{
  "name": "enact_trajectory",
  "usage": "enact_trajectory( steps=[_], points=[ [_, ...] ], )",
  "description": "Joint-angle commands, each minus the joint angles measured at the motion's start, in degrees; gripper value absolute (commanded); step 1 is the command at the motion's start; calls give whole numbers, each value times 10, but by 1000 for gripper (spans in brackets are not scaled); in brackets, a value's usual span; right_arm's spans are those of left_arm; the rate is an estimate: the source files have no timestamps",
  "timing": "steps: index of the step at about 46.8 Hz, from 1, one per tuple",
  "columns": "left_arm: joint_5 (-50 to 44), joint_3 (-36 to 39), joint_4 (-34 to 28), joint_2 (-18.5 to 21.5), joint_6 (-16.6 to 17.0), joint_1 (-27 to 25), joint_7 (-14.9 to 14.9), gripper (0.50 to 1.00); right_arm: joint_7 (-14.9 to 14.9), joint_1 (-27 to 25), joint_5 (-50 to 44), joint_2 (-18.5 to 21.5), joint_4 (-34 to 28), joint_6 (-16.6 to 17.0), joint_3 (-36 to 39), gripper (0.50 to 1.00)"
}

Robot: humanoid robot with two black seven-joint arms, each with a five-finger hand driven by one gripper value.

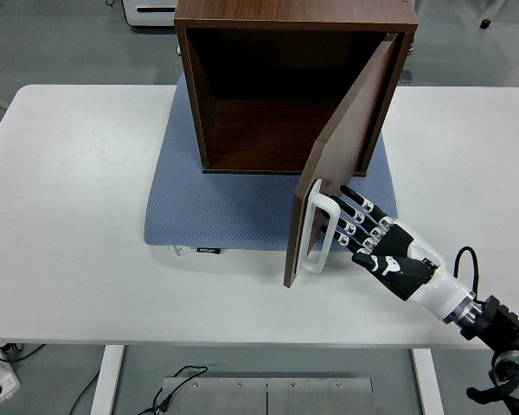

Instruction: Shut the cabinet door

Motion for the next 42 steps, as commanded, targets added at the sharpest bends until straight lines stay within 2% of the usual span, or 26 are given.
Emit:
enact_trajectory(
  steps=[1,42],
  points=[
    [0,0,0,0,0,0,0,1000,0,0,0,2,-1,4,0,1000],
    [0,0,0,0,0,0,0,1000,-1,59,-1,29,-45,5,-47,1000]
  ],
)
